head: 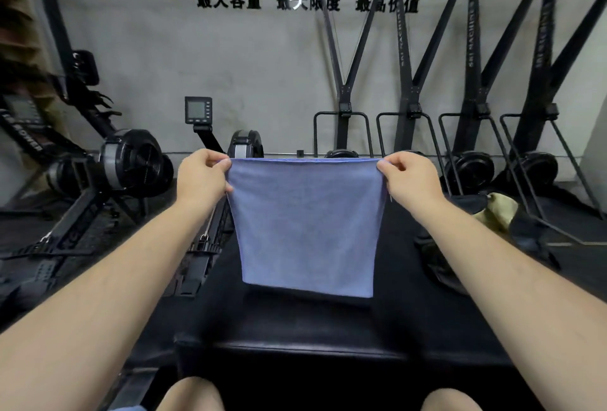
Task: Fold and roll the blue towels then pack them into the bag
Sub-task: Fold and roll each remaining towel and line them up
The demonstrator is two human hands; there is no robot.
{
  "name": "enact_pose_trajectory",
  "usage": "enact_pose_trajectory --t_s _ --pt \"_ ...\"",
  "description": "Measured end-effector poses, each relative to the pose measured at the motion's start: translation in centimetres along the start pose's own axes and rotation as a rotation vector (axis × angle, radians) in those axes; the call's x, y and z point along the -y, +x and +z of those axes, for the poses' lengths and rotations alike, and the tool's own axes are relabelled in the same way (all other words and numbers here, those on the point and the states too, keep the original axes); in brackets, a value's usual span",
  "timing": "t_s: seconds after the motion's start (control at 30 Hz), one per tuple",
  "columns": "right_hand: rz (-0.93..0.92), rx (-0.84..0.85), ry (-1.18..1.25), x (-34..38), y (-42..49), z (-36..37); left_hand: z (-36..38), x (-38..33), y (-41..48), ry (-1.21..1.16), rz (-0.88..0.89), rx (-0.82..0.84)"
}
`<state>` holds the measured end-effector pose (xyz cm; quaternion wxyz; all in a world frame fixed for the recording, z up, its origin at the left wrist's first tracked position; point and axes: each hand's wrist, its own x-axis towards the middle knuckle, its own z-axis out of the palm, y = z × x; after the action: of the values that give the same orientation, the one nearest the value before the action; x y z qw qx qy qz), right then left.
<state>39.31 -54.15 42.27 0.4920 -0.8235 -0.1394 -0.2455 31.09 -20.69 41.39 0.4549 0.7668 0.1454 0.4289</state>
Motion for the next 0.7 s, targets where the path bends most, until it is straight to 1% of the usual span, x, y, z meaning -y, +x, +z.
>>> enact_pose_trajectory --t_s 0.17,0.33,0.53,0.7 --pt "-0.028 -0.063 0.040 2.9 0.3 -1.9 -1.7 -3.4 0.5 -0.118 0.035 -0.043" --pt "-0.018 -0.099 0.102 4.5 1.5 -3.1 -2.3 -5.1 1.5 -0.154 0.054 -0.052" --pt "0.053 -0.040 0.081 2.7 2.4 -1.8 -0.7 -3.1 2.2 -0.140 -0.017 0.002" --pt "0.143 0.039 0.070 -0.6 3.2 1.6 1.5 0.3 2.8 -0.134 -0.108 0.071"
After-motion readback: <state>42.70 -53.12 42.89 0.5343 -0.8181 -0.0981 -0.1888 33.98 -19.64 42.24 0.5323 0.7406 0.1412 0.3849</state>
